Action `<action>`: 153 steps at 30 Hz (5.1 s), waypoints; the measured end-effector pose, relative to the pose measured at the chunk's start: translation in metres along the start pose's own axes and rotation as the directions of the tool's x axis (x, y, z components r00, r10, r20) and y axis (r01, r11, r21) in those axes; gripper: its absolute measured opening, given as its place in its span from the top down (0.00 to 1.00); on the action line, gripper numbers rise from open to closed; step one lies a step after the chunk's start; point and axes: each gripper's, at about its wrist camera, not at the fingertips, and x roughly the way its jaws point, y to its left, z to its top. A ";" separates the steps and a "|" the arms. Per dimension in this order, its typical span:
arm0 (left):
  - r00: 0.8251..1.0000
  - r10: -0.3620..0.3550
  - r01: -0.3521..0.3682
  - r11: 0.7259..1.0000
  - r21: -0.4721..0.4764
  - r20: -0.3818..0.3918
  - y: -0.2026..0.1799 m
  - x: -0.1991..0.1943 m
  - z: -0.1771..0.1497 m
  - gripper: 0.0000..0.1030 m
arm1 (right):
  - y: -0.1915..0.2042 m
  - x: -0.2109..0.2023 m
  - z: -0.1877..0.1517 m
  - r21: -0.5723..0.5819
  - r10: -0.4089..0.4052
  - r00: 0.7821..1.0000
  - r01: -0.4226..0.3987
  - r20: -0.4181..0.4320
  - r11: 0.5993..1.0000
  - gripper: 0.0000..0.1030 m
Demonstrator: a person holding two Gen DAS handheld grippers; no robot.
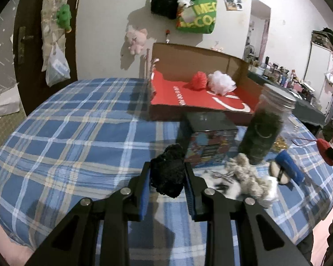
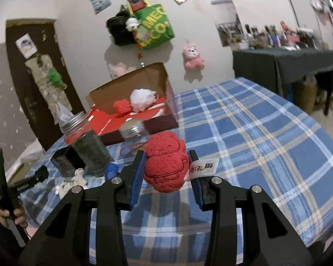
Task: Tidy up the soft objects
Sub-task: 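Lift the pompom and red ball and carry both over the box, then open both tools to drop the pompom and red ball onto the liner, then withdraw both tools from the box back toward the table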
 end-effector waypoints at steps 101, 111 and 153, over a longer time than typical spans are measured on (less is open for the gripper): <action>0.908 0.159 -0.012 0.935 0.355 -0.388 -0.050 0.258 0.198 0.70 | 0.110 0.343 0.151 -0.499 -0.330 0.813 0.058 -0.479 0.865 0.64; 0.900 0.180 -0.019 0.925 0.379 -0.396 -0.054 0.265 0.198 0.63 | 0.109 0.356 0.143 -0.570 -0.395 0.789 0.071 -0.470 0.819 0.62; 0.982 -0.087 0.061 0.987 0.151 0.168 -0.068 -0.041 0.157 0.00 | 0.165 0.034 0.143 -0.513 -0.025 1.000 0.021 0.000 0.858 0.13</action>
